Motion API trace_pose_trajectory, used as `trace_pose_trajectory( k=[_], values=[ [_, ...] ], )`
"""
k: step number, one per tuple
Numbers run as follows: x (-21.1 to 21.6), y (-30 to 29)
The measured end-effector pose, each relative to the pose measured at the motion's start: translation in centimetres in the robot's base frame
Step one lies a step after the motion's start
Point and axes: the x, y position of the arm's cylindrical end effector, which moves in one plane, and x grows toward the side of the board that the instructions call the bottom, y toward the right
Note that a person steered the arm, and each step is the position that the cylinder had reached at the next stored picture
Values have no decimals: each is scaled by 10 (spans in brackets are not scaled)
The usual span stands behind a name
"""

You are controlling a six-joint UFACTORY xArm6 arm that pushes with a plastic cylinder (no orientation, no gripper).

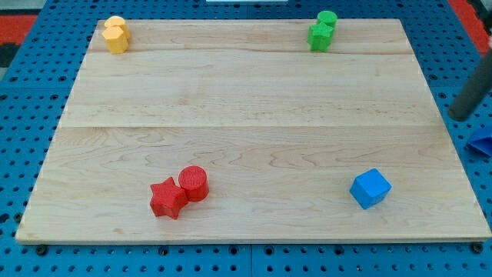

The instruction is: Place the green circle left to the green star

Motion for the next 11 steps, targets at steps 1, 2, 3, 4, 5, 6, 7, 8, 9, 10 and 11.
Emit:
trace_pose_trajectory(
  k=[1, 2, 3, 4, 5, 6, 7, 8, 9, 10, 11],
  values=[
    [-9, -25],
    [-39, -28],
    [-94, -50],
    [-152, -77],
    [-190, -92],
    [-211, -91],
    [-228, -93],
    [-229, -136],
    [-226, -194],
    [-199, -259],
    [-210, -305]
  ],
)
